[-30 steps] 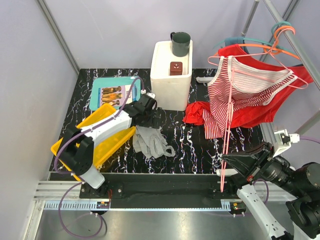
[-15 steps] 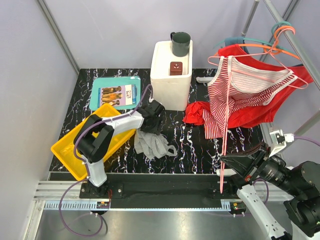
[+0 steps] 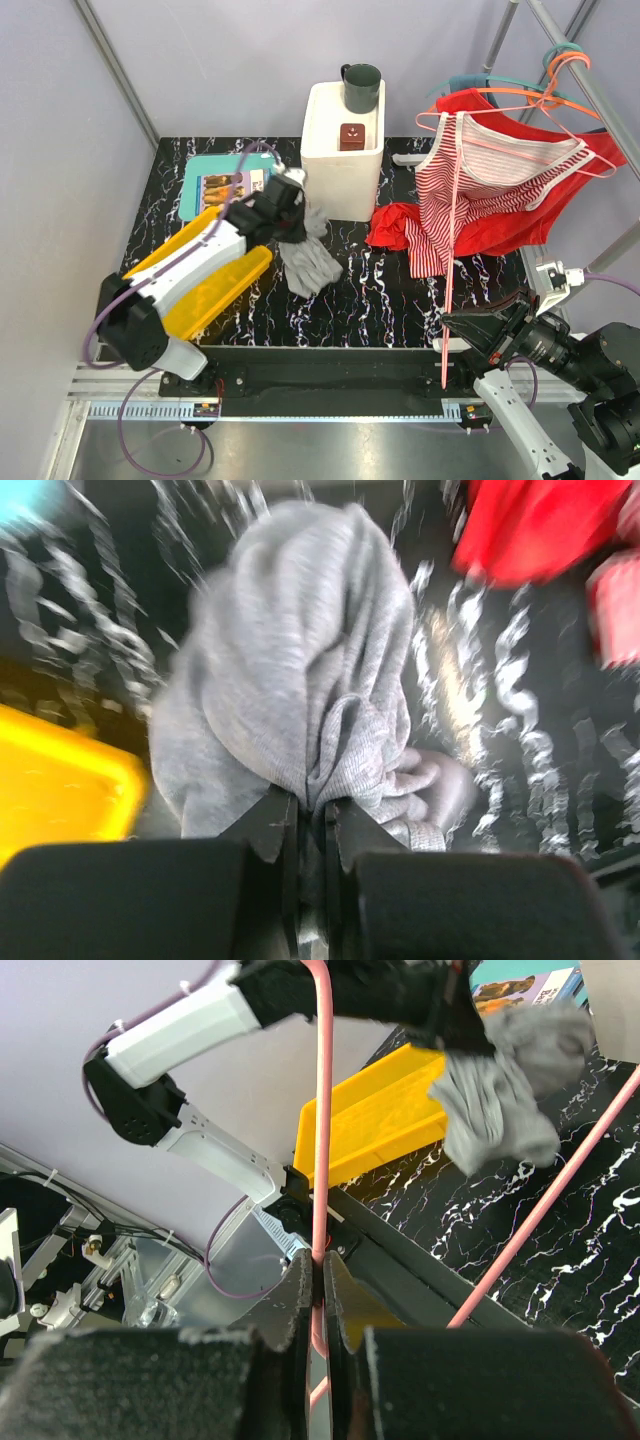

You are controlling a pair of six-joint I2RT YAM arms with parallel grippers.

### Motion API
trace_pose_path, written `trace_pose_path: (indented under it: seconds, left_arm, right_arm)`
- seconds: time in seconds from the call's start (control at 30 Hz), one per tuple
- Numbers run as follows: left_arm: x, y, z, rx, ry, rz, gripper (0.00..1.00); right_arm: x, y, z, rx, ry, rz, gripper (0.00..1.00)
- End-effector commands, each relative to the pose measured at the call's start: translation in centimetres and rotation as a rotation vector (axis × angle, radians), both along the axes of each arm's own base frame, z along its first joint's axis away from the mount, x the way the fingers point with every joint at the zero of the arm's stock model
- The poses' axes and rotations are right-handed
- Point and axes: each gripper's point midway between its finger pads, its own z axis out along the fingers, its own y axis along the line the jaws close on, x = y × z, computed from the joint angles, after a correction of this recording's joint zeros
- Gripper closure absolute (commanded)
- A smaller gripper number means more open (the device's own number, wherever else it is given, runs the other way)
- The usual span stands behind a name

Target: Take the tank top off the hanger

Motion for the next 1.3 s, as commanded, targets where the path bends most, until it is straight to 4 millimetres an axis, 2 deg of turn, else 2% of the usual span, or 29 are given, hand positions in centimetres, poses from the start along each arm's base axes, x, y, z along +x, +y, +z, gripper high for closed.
trace_pose_path:
  seconds: [0.0,0.03,0.1,0.13,0.2,0.3,0.33,0.37,0.4,0.43,0.5,0.53,0.57,0.6,0.67,0.7,0.83,0.87,0.9,0.93,0.97,1.0,1.03,1.1,1.13,1.2,1.27]
  left_arm:
    - [1.8,3.8,9.3,-0.073,-0.178,0.078,1.0]
    - [2.5,5.3,11.0,-0.085,-0.211,0.121,1.0]
    - [2.4,7.7,13.0,-0.084,-0.249,0.174,1.0]
    - [2.7,9.8,14.0,-0.082,-0.268,0.23,1.0]
    - [2.5,12.5,15.7,-0.08,-0.315,0.313,1.0]
    - [2.0,17.3,16.4,-0.048,-0.362,0.483,1.0]
    - [1.8,19.3,15.4,-0.026,-0.35,0.557,1.0]
    - [1.0,20.8,15.3,-0.017,-0.361,0.621,1.0]
    - [0.7,21.7,14.7,-0.036,-0.349,0.689,1.0]
    - [0.1,23.4,12.5,-0.018,-0.307,0.763,1.0]
    - [-0.9,24.9,11.1,-0.059,-0.294,0.88,1.0]
    - [-1.4,26.0,8.8,-0.053,-0.258,0.938,1.0]
    - [-1.8,26.2,8.3,-0.082,-0.265,0.967,1.0]
    - [-2.3,26.7,5.9,-0.107,-0.226,1.029,1.0]
    - [-1.7,26.9,5.2,-0.193,-0.259,1.07,1.0]
    - [-2.0,27.5,3.3,-0.222,-0.228,1.136,1.0]
    - [-3.0,28.6,0.6,-0.34,-0.167,1.336,1.0]
    - [-3.2,28.6,0.7,-0.398,-0.172,1.386,1.0]
    - [-3.6,28.6,0.0,-0.41,-0.164,1.408,0.97]
    - [-3.7,28.7,0.0,-0.429,-0.182,1.423,0.82]
    - [-4.0,28.8,0.6,-0.471,-0.214,1.445,0.72]
    - [-4.4,28.9,0.2,-0.474,-0.219,1.457,0.6]
    - [-4.8,29.2,1.0,-0.491,-0.266,1.462,0.34]
    - [-5.4,29.4,1.4,-0.488,-0.306,1.458,0.05]
    - [-5.8,29.5,2.3,-0.495,-0.347,1.444,0.01]
    - [-6.3,29.3,3.3,-0.494,-0.367,1.409,0.01]
    - [-6.8,28.9,5.6,-0.49,-0.412,1.338,0.01]
  right_arm:
    - [-0.5,-0.3,1.2,0.001,-0.062,0.0,1.0]
    - [-0.5,-0.3,1.2,0.001,-0.061,-0.001,1.0]
    - [-0.6,-0.3,1.3,0.001,-0.066,0.0,1.0]
    - [-0.6,-0.3,1.3,0.0,-0.064,0.002,1.0]
    - [-0.7,-0.3,1.4,-0.001,-0.065,0.005,1.0]
    - [-0.8,-0.3,1.4,-0.001,-0.065,0.007,1.0]
    - [-0.9,-0.3,1.5,0.0,-0.068,0.01,1.0]
    - [-0.9,-0.3,1.4,-0.002,-0.068,0.011,1.0]
    - [-0.8,-0.3,1.4,-0.002,-0.065,0.01,1.0]
    - [-0.8,-0.3,1.4,-0.002,-0.063,0.008,1.0]
    - [-0.7,-0.3,1.4,-0.002,-0.063,0.005,1.0]
    - [-0.6,-0.3,1.3,-0.004,-0.059,0.007,1.0]
    - [-0.6,-0.3,1.3,-0.002,-0.058,0.005,1.0]
    - [-0.7,-0.2,1.2,-0.003,-0.058,0.007,1.0]
    - [-0.7,-0.2,1.1,-0.003,-0.054,0.01,1.0]
    - [-0.7,-0.2,1.1,-0.003,-0.055,0.01,1.0]
    - [-0.8,-0.2,0.9,-0.003,-0.043,0.011,1.0]
    - [-0.8,-0.2,0.8,-0.004,-0.037,0.013,1.0]
    - [-0.9,-0.2,0.8,-0.002,-0.039,0.014,1.0]
    - [-0.9,-0.2,0.8,-0.001,-0.033,0.015,1.0]
    - [-0.8,-0.2,0.7,-0.001,-0.029,0.015,1.0]
    - [-0.9,-0.1,0.7,-0.001,-0.026,0.018,1.0]
    - [-1.0,-0.1,0.7,0.002,-0.025,0.021,1.0]
    - [-0.9,-0.1,0.7,0.0,-0.024,0.024,1.0]
    - [-0.9,-0.1,0.7,-0.001,-0.026,0.022,1.0]
    - [-0.8,-0.1,0.8,0.0,-0.024,0.018,1.0]
    - [-0.7,-0.1,1.0,0.002,-0.025,0.015,1.0]
